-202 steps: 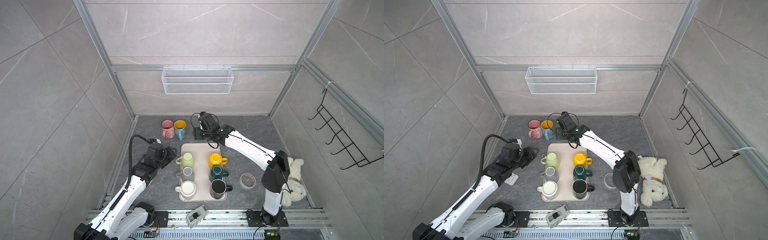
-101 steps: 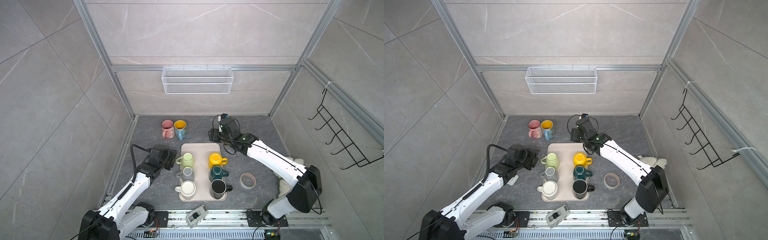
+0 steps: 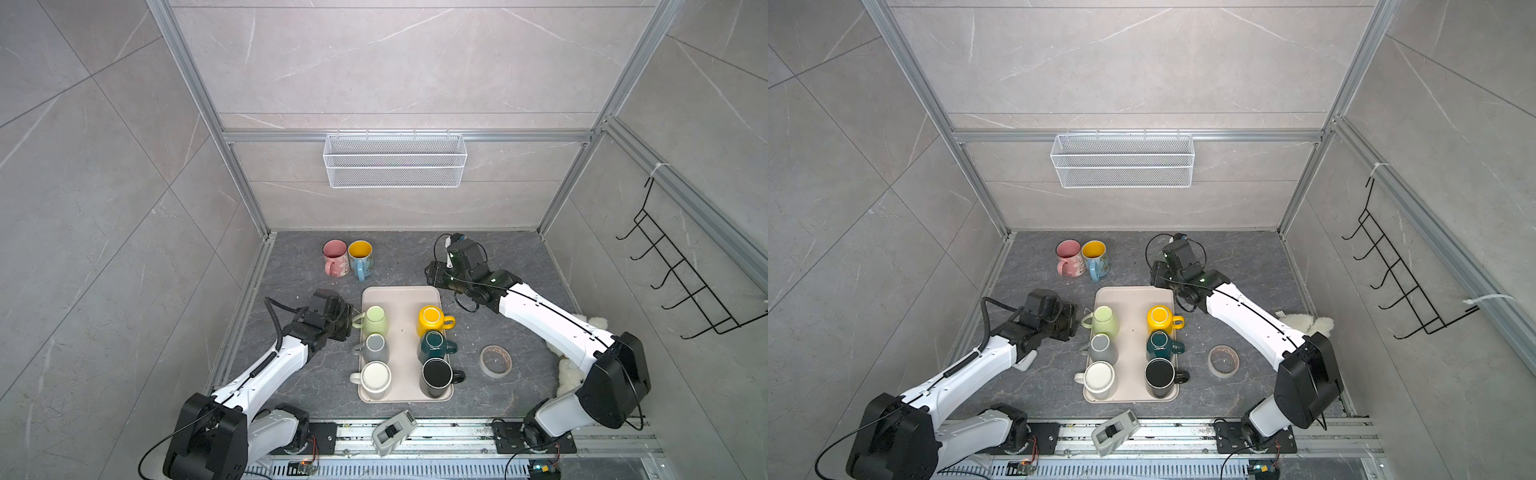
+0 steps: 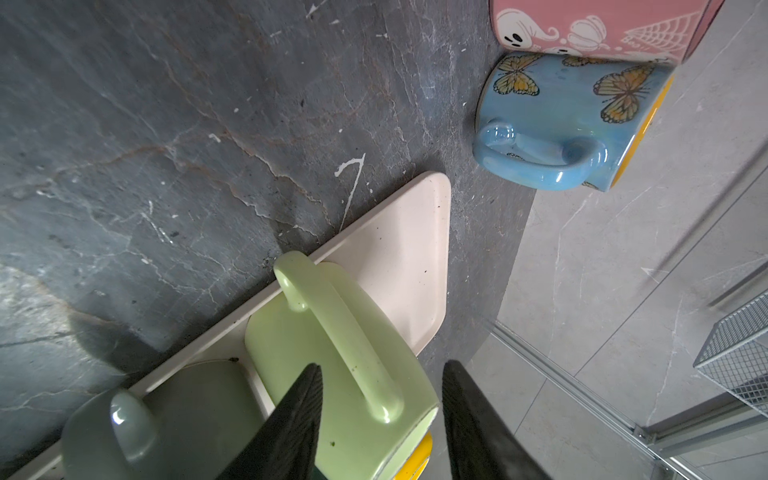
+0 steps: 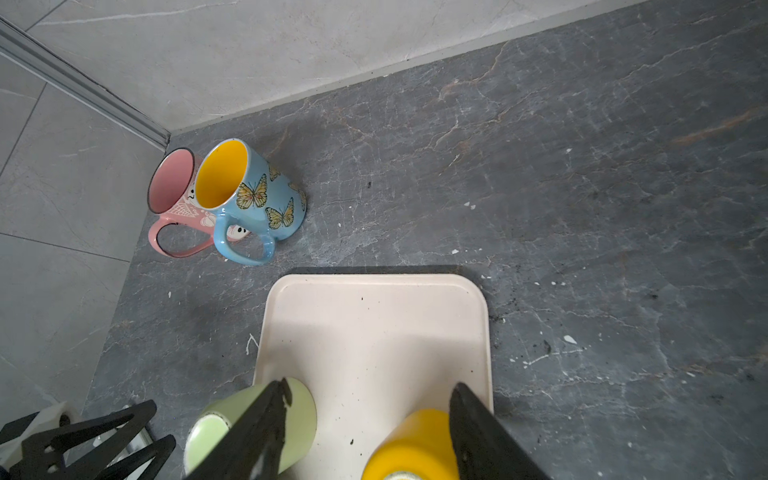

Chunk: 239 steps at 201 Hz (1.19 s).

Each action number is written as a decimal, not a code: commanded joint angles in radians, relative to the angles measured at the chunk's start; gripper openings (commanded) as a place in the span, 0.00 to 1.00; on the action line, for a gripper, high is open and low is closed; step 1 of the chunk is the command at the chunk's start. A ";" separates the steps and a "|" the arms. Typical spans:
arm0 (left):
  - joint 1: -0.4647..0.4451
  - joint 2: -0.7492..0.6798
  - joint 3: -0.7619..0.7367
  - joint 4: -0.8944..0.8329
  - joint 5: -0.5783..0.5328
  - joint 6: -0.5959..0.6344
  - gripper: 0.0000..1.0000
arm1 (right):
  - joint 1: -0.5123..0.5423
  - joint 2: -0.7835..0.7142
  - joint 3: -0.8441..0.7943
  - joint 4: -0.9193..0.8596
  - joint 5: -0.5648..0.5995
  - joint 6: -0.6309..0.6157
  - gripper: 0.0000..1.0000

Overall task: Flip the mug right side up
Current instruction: 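Withdraw the right gripper over the yellow mug while the left moves to the green mug, then grasp the light green mug's handle with the left gripper and lift it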

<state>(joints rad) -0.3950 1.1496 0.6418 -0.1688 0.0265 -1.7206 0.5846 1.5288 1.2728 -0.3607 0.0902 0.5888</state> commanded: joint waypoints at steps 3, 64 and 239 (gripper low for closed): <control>-0.005 0.002 -0.008 0.042 -0.019 -0.045 0.50 | -0.004 -0.038 -0.022 0.022 -0.020 0.015 0.64; -0.011 0.020 -0.011 0.048 0.015 -0.068 0.50 | -0.013 -0.035 -0.035 0.035 -0.044 0.025 0.63; -0.033 0.149 0.012 0.143 0.022 -0.095 0.48 | -0.030 -0.018 -0.052 0.058 -0.067 0.044 0.61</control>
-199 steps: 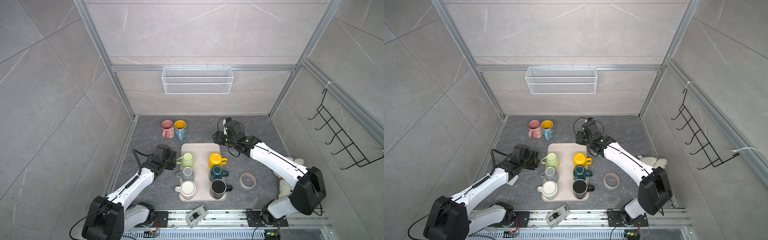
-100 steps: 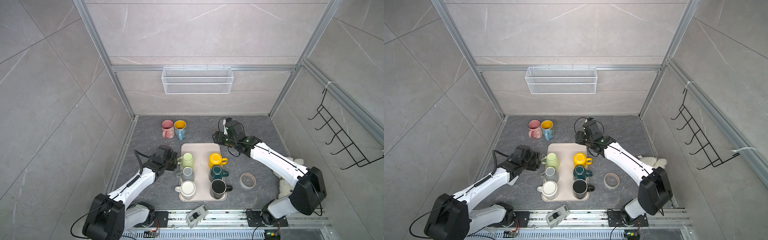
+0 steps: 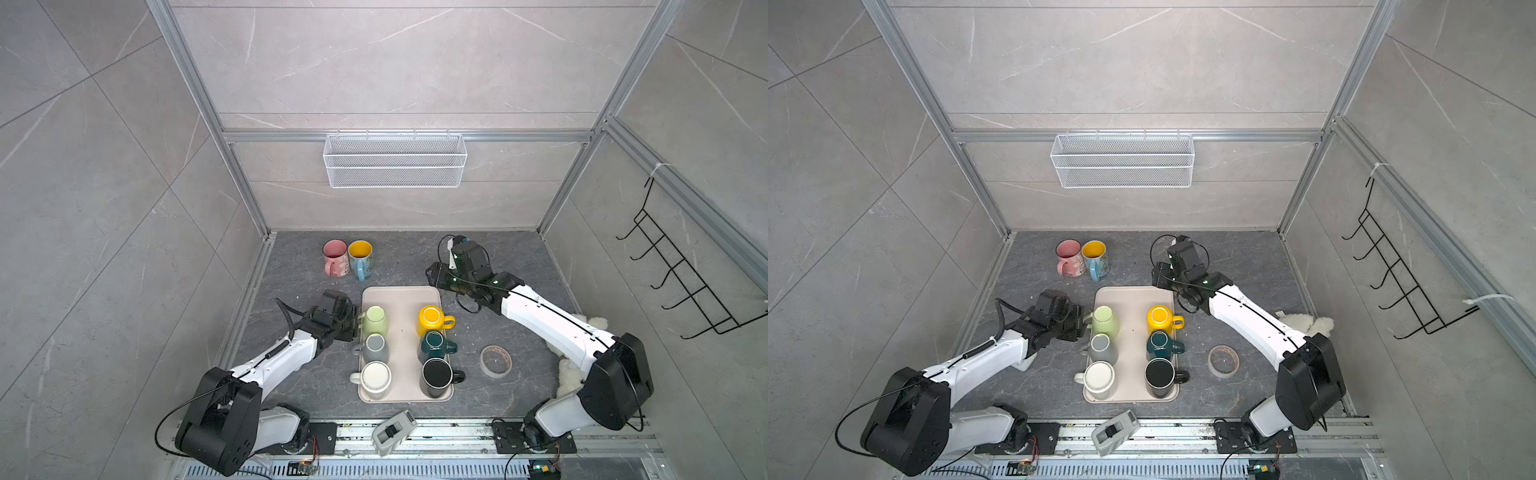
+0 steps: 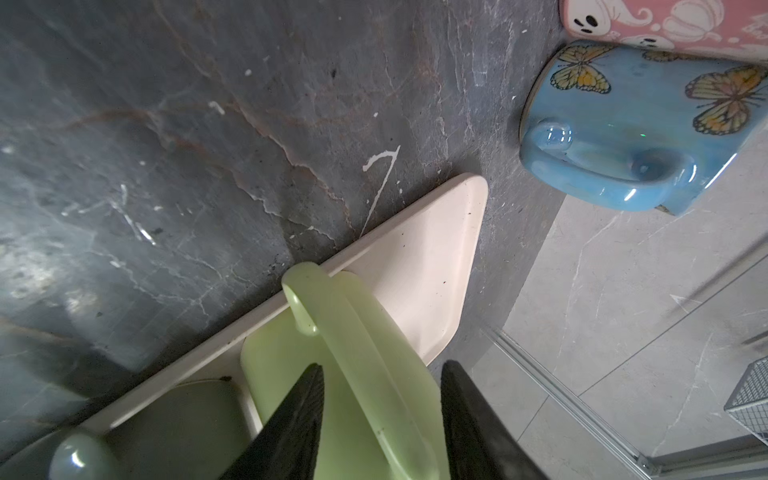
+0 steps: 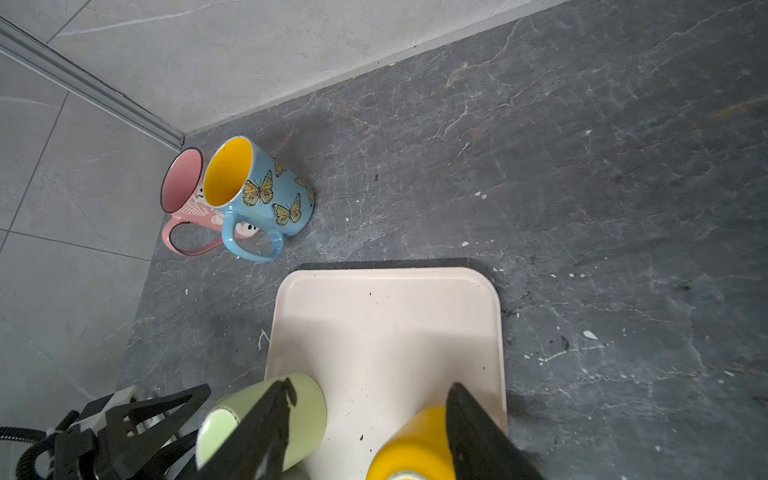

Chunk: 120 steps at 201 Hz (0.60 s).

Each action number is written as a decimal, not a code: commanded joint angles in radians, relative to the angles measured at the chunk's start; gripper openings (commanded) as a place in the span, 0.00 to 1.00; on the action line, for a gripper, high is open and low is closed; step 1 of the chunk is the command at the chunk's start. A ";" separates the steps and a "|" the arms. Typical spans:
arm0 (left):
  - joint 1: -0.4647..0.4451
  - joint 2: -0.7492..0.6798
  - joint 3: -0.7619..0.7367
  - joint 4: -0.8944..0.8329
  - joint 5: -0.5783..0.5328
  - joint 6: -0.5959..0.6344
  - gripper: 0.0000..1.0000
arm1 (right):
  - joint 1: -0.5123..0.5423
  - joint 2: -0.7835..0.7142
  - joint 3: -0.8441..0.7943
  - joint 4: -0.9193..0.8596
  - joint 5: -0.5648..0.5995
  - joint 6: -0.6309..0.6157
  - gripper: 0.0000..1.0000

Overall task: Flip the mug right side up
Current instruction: 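Grasp the light green mug's handle with the left gripper and lift it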

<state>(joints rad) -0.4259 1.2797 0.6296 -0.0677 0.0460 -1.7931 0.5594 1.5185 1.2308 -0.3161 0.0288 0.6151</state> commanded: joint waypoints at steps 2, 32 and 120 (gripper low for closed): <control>-0.003 0.021 0.024 0.044 0.002 -0.023 0.47 | -0.006 -0.007 -0.010 0.014 -0.007 0.018 0.61; -0.003 0.048 0.028 0.069 0.010 -0.023 0.45 | -0.010 -0.007 -0.008 0.012 -0.007 0.017 0.60; -0.004 0.099 0.035 0.138 0.021 -0.024 0.27 | -0.016 0.009 -0.011 0.020 -0.026 0.022 0.58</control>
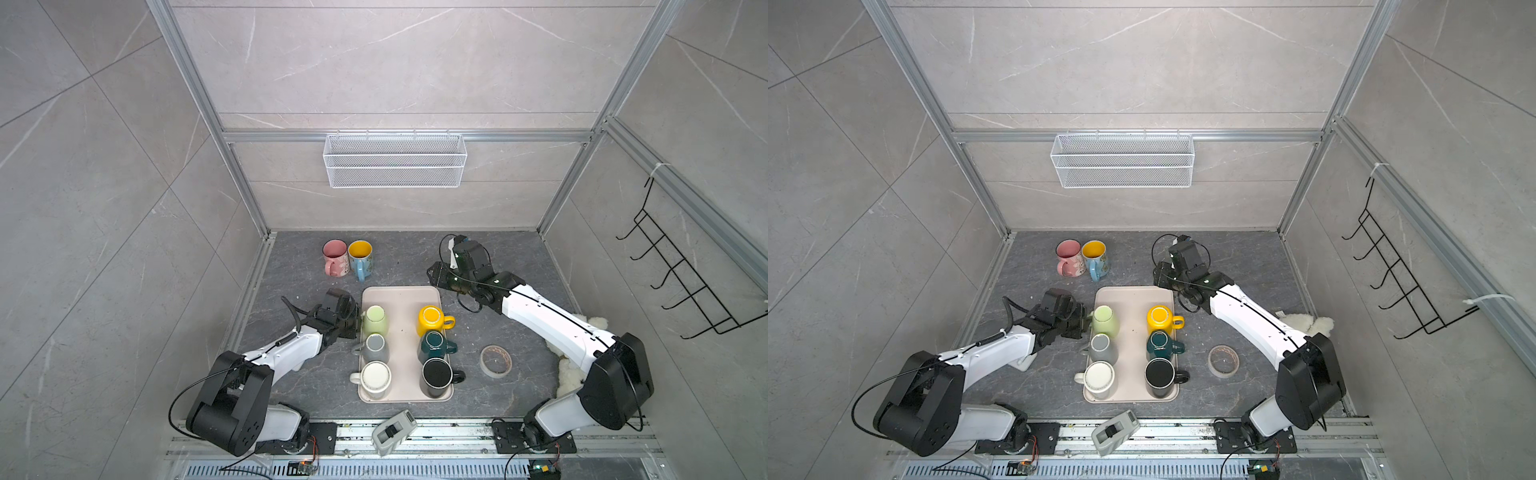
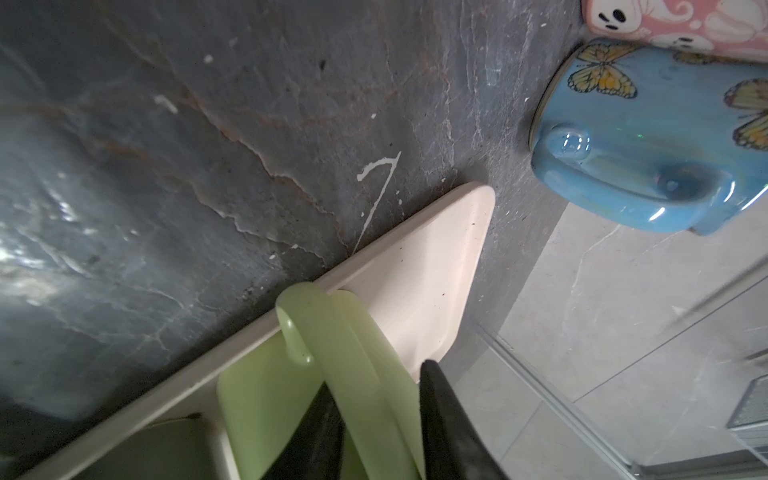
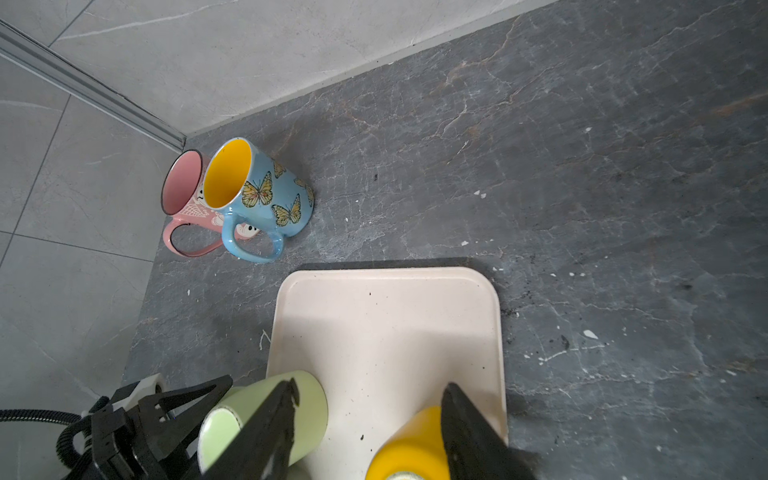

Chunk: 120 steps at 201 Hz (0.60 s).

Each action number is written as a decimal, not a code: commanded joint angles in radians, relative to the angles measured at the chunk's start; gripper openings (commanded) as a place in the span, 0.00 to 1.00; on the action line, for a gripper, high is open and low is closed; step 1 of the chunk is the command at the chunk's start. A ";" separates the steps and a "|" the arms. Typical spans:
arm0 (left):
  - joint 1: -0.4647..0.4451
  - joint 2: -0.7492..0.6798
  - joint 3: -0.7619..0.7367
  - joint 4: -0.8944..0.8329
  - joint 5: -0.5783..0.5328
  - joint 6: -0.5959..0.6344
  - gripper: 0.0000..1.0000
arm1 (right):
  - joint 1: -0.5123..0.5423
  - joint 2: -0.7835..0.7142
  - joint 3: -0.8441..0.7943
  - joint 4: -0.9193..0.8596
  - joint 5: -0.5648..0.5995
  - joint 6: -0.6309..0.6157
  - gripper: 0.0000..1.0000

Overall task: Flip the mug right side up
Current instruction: 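Grasp the light green mug's handle with the left gripper and lift it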

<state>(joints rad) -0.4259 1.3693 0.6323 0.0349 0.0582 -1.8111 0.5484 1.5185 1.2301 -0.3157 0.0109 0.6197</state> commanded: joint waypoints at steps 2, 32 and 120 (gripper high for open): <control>-0.003 0.010 0.031 0.038 0.008 -0.006 0.26 | -0.005 0.009 -0.011 0.021 -0.008 0.018 0.58; -0.004 0.018 0.025 0.055 0.005 -0.011 0.21 | -0.007 0.017 -0.011 0.024 -0.009 0.023 0.57; 0.006 0.118 0.127 0.201 0.034 0.085 0.00 | -0.008 0.015 -0.010 0.009 -0.008 0.022 0.56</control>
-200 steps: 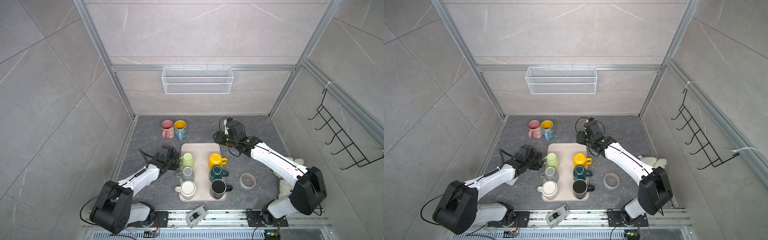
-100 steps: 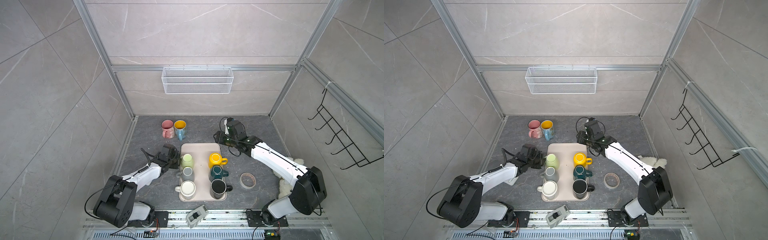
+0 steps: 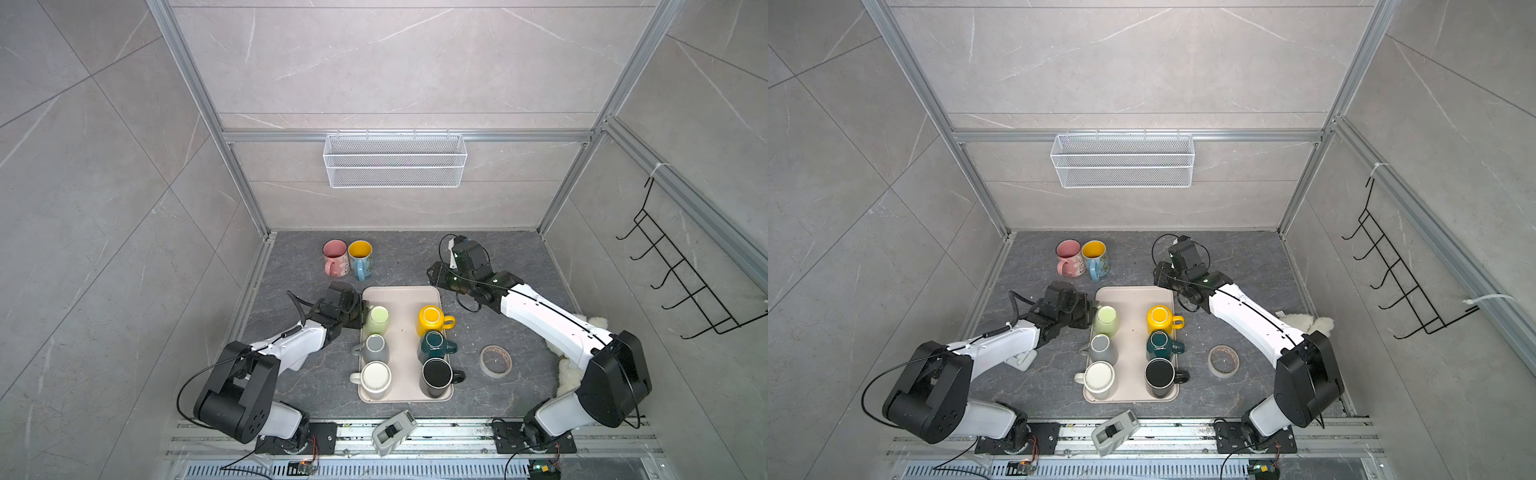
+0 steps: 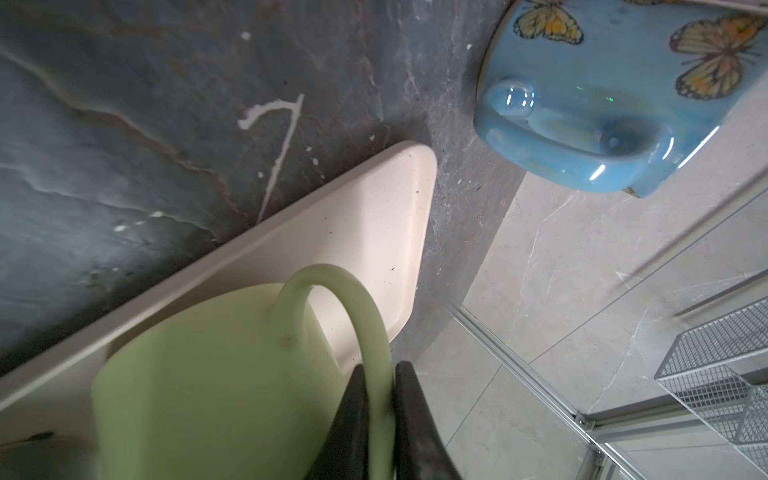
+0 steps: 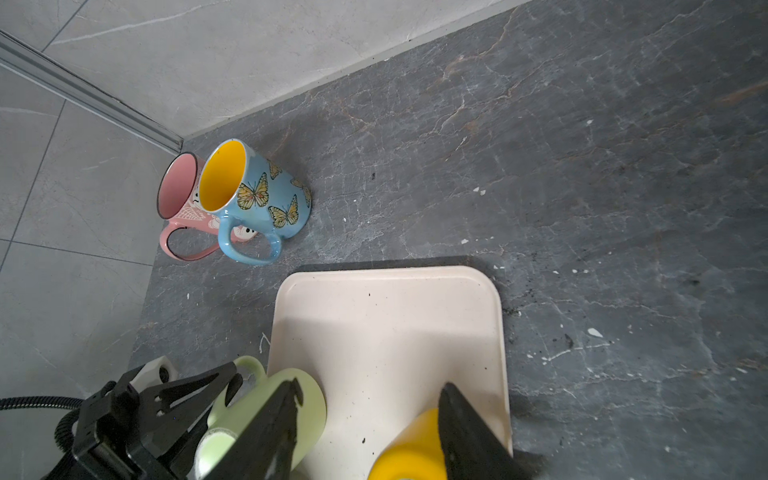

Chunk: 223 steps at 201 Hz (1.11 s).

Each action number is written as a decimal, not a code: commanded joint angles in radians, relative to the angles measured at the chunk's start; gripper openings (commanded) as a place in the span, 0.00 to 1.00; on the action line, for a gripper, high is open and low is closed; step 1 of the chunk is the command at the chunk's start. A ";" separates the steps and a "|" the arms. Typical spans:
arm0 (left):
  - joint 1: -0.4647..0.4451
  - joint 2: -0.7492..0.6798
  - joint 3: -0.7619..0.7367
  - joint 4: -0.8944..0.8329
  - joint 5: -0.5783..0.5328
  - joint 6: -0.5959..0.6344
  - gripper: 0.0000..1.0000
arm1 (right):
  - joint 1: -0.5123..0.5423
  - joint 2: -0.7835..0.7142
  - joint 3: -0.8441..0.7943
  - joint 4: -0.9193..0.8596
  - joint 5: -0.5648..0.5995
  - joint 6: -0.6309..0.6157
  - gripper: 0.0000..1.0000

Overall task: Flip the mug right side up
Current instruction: 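Grasp the light green mug's handle with the left gripper and lift it, then rotate the green mug upright with the left gripper while the right gripper reaches toward it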

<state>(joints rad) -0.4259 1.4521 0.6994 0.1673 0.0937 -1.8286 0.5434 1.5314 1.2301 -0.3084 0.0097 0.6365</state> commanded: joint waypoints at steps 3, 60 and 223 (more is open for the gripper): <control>0.006 0.038 0.064 0.079 0.005 0.114 0.00 | -0.003 0.000 -0.010 0.000 -0.005 0.004 0.56; 0.006 0.015 0.088 0.234 0.084 0.329 0.00 | -0.004 -0.033 -0.020 -0.020 0.007 0.002 0.55; -0.237 -0.403 0.169 -0.042 -0.125 1.554 0.00 | -0.003 -0.055 0.056 -0.025 -0.162 -0.050 0.22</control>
<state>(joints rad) -0.5797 1.1057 0.7986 0.1123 0.0990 -0.5995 0.5426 1.5177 1.2449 -0.3309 -0.0929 0.6071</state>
